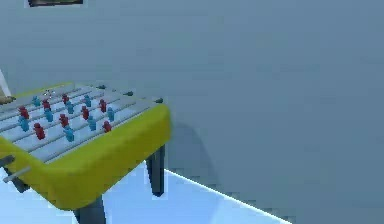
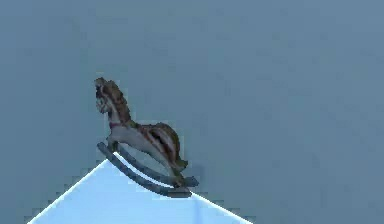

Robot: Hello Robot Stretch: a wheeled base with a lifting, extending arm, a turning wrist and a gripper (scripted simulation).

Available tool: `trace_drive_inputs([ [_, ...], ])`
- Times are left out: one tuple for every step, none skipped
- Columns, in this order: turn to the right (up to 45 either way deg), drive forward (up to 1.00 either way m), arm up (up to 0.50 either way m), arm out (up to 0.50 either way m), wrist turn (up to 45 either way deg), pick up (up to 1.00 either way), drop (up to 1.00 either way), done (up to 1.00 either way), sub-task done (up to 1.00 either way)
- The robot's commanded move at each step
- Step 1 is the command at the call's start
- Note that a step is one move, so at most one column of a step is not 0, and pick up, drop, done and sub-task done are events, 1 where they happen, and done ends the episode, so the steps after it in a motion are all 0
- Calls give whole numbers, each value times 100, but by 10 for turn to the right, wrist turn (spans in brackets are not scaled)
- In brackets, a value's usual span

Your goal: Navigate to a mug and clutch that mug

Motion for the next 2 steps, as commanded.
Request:
trace_drive_inputs([
  [-450,0,0,0,0,0,0,0,0],
  [-420,0,0,0,0,0,0,0,0],
])
